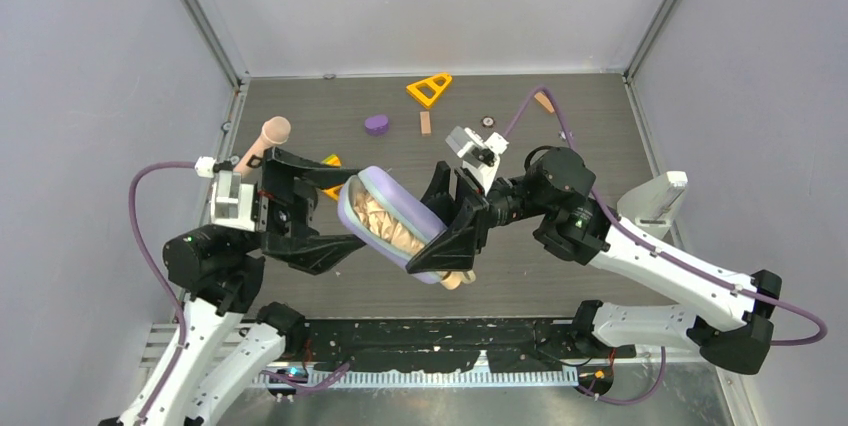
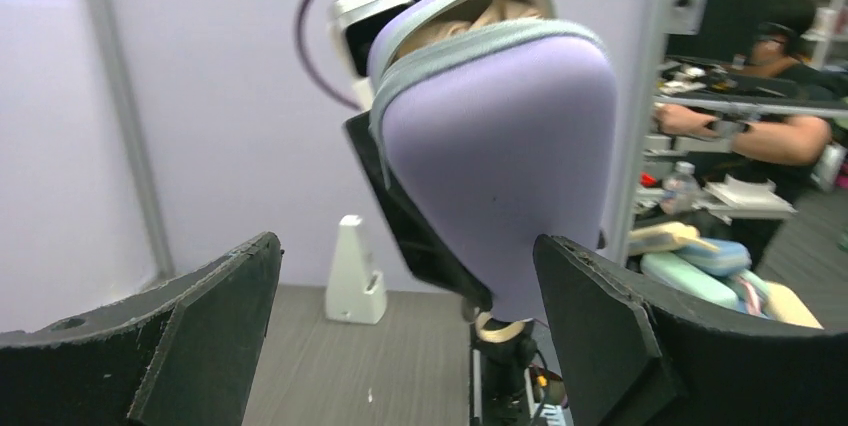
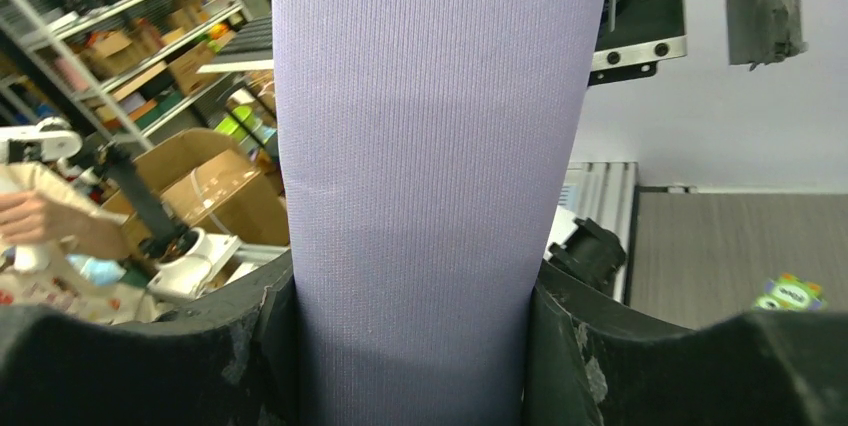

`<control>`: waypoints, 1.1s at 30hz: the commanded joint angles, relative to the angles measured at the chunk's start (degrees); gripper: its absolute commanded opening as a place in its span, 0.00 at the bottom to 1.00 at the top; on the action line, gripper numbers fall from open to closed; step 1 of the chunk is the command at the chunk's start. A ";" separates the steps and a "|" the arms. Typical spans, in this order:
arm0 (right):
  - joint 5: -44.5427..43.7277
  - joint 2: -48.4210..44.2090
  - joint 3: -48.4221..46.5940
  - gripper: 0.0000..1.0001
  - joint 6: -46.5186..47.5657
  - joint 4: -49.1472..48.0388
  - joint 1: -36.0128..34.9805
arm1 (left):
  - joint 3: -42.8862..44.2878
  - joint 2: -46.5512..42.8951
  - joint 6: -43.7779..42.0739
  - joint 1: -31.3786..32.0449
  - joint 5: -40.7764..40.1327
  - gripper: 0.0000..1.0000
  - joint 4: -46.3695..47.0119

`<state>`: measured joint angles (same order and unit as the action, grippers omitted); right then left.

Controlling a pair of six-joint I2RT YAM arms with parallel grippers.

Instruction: Put away the umbrella

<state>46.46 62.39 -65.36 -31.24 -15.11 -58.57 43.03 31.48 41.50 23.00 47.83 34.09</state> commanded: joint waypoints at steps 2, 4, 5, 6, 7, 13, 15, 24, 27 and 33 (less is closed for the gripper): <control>8.25 0.62 -4.26 0.06 -1.26 -7.91 -0.75 | 6.90 4.57 1.49 7.74 5.17 1.00 10.03; 9.63 0.93 -4.71 0.06 -1.81 -8.82 -1.02 | 8.12 6.18 1.15 10.05 5.39 1.00 10.50; 10.32 1.08 -4.85 0.06 -2.27 -9.37 -1.09 | 8.83 6.94 1.08 11.36 5.61 1.00 11.10; 10.63 1.16 -4.85 0.06 -2.47 -9.70 -1.10 | 9.54 7.85 0.78 12.80 5.91 0.99 11.41; 11.04 1.33 -4.93 0.06 -2.72 -9.99 -1.13 | 10.39 8.73 0.40 14.27 6.38 0.99 11.44; 13.17 1.96 -4.82 0.06 -5.22 -12.68 -1.26 | 14.12 13.75 -0.50 20.59 9.06 0.99 11.50; 13.74 2.25 -4.98 0.06 -5.31 -12.72 -1.28 | 14.80 15.00 -0.79 21.92 9.45 0.99 11.49; 15.35 4.38 -5.66 0.06 -6.36 -12.38 -1.29 | 17.03 19.80 -1.87 28.74 10.88 0.76 11.45; 14.82 4.58 -5.42 0.06 -5.73 -11.11 -1.14 | 16.16 19.70 -1.60 29.50 11.04 0.53 11.45; 11.59 3.23 -3.43 0.06 -5.92 -9.93 1.68 | 12.34 16.43 -3.95 29.55 9.02 0.00 8.28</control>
<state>62.30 67.13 -67.40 -36.18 -22.63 -59.07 57.21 50.50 39.70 51.77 56.51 44.01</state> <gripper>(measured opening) 0.612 0.395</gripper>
